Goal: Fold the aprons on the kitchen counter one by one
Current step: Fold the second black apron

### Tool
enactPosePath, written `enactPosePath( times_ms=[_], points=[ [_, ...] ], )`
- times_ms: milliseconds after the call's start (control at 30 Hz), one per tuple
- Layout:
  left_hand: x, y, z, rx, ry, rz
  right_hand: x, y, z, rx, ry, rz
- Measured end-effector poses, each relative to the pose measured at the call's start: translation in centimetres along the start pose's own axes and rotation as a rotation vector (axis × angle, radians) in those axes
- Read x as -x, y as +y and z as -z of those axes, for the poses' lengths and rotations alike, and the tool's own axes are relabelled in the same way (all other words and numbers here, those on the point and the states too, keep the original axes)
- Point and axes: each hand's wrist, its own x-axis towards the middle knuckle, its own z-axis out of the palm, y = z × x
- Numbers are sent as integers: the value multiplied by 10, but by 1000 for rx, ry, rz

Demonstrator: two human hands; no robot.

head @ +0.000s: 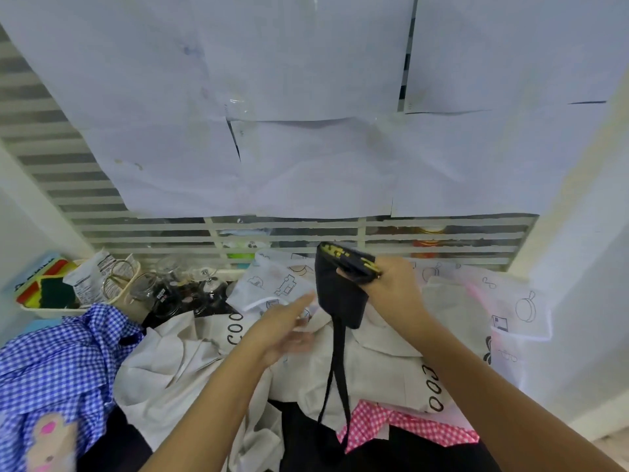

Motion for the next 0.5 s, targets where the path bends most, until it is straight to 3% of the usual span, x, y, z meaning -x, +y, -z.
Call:
enactPosePath(
  times_ms=[33,100,167,333,500],
  points=[
    [5,2,1,172,-160,105,3,-6,0,15,-18,154],
    [14,4,1,448,-397,137,13,-17,-4,99,-108,492],
    [20,9,-2,594,-454,73,20,-20,-13,173,-191,665],
    [30,32,4,686,-475,32,22,-18,-17,181,-201,697],
    [36,51,13,562,-496,-79,17,-30,-17,196,-125,712]
  ],
)
